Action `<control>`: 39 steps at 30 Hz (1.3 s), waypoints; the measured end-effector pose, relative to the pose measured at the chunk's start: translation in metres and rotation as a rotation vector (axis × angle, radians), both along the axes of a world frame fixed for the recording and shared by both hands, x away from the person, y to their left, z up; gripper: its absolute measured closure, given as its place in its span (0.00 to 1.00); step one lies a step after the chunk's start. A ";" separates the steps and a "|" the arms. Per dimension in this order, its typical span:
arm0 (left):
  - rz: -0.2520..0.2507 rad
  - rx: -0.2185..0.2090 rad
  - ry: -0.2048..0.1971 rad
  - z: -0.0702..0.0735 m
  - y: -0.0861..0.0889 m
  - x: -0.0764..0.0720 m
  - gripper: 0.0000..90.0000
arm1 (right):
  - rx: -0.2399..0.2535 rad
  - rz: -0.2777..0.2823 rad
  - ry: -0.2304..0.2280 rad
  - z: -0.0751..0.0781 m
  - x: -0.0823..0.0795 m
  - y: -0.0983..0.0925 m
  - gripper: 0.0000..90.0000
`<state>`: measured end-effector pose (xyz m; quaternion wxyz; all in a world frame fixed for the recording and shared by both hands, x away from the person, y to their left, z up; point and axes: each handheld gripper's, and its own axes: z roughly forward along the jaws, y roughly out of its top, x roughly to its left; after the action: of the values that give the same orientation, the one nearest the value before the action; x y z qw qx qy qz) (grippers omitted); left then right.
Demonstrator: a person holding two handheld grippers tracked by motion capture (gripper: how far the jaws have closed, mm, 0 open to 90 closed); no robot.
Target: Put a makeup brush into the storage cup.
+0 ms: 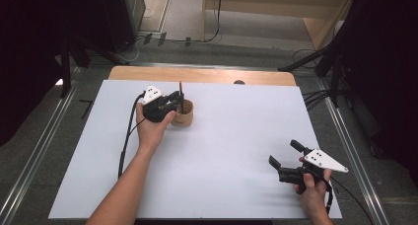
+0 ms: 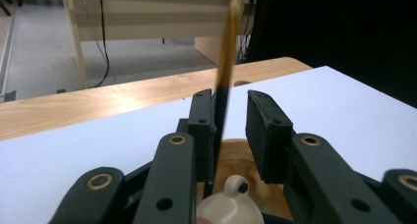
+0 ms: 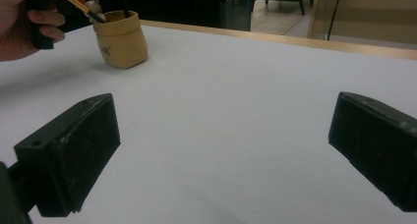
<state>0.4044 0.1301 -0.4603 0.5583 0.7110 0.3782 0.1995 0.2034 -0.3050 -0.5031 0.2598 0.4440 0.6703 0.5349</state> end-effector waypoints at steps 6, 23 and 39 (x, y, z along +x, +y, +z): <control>0.000 -0.020 -0.007 0.007 0.005 -0.004 0.65 | 0.001 -0.003 -0.002 0.000 0.000 -0.001 0.00; -0.050 -0.047 -0.054 0.016 0.050 -0.034 0.00 | -0.011 -0.001 -0.009 0.001 0.000 0.001 0.00; -0.032 0.007 -0.072 -0.003 0.076 -0.085 0.00 | -0.013 -0.003 -0.006 0.000 0.000 0.002 0.00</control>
<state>0.3192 0.2059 -0.4634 0.5722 0.7112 0.3458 0.2174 0.2036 -0.3028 -0.5034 0.2656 0.4415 0.6723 0.5315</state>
